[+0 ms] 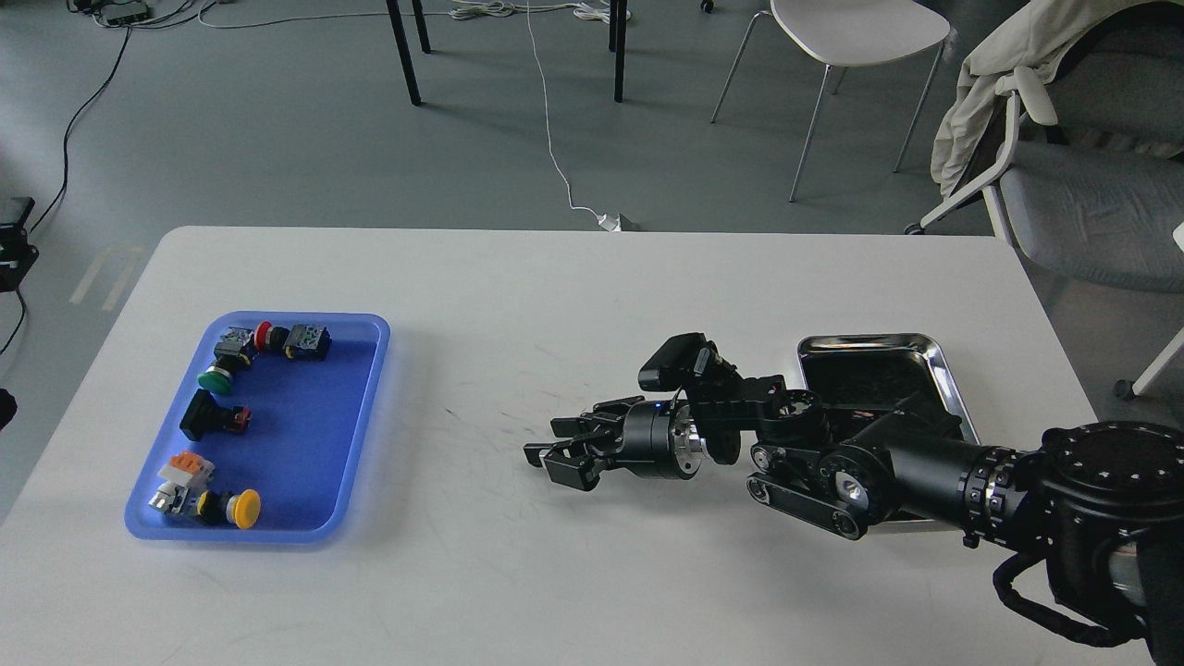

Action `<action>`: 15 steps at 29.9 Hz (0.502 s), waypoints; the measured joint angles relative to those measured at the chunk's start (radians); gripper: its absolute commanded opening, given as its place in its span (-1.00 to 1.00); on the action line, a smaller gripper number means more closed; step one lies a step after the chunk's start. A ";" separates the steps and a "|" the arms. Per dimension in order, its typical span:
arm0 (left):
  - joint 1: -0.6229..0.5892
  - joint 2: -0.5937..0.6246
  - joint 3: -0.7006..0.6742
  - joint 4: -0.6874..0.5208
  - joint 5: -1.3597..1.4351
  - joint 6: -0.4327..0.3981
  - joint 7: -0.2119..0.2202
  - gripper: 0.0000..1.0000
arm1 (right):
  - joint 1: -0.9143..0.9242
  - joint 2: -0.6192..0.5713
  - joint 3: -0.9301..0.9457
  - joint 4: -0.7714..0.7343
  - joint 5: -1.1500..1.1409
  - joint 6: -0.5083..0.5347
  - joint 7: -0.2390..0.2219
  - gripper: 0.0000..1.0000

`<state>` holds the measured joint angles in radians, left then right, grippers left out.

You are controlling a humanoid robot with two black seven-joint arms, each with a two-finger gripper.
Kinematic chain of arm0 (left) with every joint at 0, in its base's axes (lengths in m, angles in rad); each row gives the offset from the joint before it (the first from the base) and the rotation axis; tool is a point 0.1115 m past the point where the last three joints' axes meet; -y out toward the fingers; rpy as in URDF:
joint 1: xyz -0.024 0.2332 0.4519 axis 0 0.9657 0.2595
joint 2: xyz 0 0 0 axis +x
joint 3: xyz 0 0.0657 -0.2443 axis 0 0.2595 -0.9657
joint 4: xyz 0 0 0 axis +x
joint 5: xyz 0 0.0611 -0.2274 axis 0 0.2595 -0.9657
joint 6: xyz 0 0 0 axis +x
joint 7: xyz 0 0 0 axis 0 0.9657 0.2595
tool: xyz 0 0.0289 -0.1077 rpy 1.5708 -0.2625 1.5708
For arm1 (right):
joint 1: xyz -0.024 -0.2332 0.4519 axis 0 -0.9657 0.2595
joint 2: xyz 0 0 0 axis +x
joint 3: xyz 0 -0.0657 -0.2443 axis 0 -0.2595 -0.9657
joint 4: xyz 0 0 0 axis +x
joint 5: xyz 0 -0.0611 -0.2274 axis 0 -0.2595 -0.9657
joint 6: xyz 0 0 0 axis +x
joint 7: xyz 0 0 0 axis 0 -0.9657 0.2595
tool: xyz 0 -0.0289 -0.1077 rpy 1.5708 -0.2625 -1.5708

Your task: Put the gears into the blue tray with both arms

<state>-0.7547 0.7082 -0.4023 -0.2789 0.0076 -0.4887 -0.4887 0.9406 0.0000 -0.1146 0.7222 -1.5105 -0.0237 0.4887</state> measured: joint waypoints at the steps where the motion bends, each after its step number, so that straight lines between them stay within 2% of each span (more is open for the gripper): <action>1: 0.000 0.000 0.000 0.000 0.000 0.000 0.000 0.97 | 0.000 0.000 0.008 0.000 0.011 0.000 0.000 0.55; 9: 0.000 0.000 0.006 0.001 0.000 0.000 0.000 0.97 | 0.031 0.000 0.134 -0.009 0.123 0.025 0.000 0.65; 15: 0.000 0.001 0.012 0.001 0.008 0.000 0.000 0.97 | 0.123 0.000 0.235 -0.049 0.346 0.056 0.000 0.70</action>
<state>-0.7547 0.7088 -0.3900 -0.2775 0.0153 -0.4887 -0.4887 1.0636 0.0001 0.1200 0.6731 -1.1643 0.0319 0.4887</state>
